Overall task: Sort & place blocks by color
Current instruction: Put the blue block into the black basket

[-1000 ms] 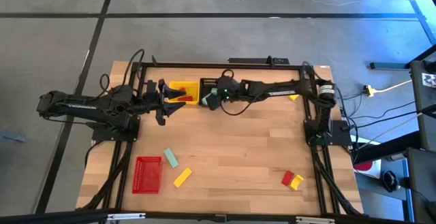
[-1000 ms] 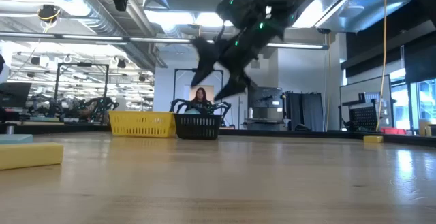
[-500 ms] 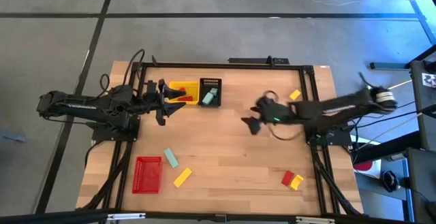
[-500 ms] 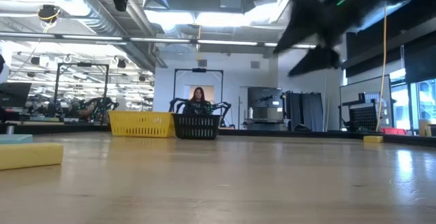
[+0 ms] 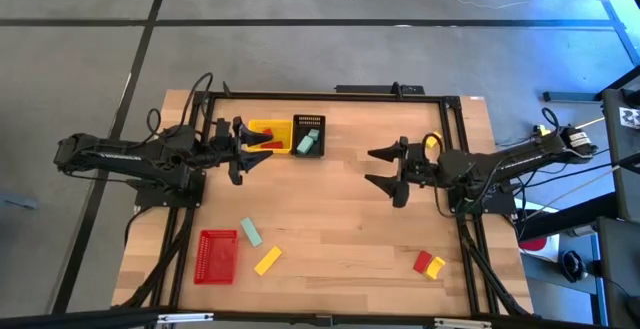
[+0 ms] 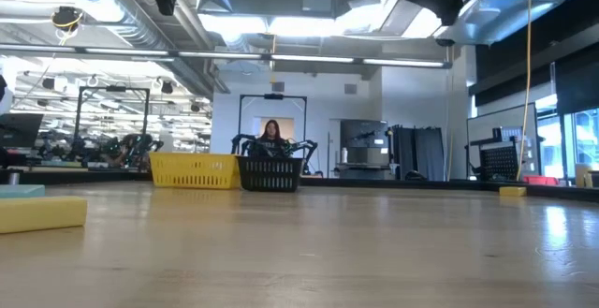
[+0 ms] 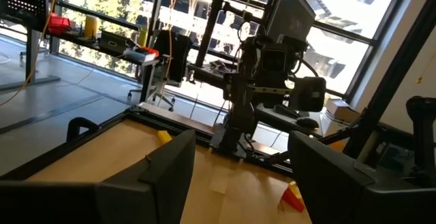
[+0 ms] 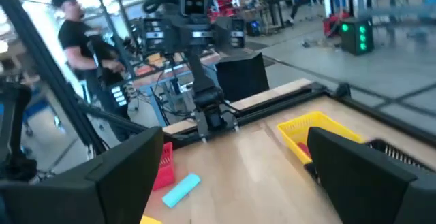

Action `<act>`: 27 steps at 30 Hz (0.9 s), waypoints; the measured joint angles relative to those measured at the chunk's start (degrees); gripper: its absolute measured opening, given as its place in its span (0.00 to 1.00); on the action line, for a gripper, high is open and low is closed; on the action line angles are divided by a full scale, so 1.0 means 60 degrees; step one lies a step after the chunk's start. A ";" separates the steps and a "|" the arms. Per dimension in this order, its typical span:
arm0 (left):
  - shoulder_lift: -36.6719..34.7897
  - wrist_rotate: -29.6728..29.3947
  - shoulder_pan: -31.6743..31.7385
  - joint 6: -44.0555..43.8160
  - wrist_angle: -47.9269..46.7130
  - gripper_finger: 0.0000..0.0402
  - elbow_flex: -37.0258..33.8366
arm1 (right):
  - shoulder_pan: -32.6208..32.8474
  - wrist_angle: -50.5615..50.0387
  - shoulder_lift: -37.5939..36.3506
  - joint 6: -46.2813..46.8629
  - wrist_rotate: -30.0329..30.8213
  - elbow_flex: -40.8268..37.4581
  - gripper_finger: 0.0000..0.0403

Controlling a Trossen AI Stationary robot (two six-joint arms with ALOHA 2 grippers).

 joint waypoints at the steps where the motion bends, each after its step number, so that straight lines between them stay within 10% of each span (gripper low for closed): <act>1: 0.0000 -0.0002 0.0004 0.0000 0.0000 0.57 0.0000 | -0.0001 -0.0023 0.0008 -0.0155 0.0003 0.0018 0.90; 17: 0.0077 0.0162 0.0006 -0.0976 -0.0339 0.57 0.0127 | -0.0004 -0.0052 0.0011 -0.0205 0.0005 0.0039 0.90; 27: 0.3642 0.2576 -0.1368 0.0123 -0.7974 0.57 0.3616 | -0.0004 -0.0183 0.0014 -0.0194 0.0005 0.0049 0.90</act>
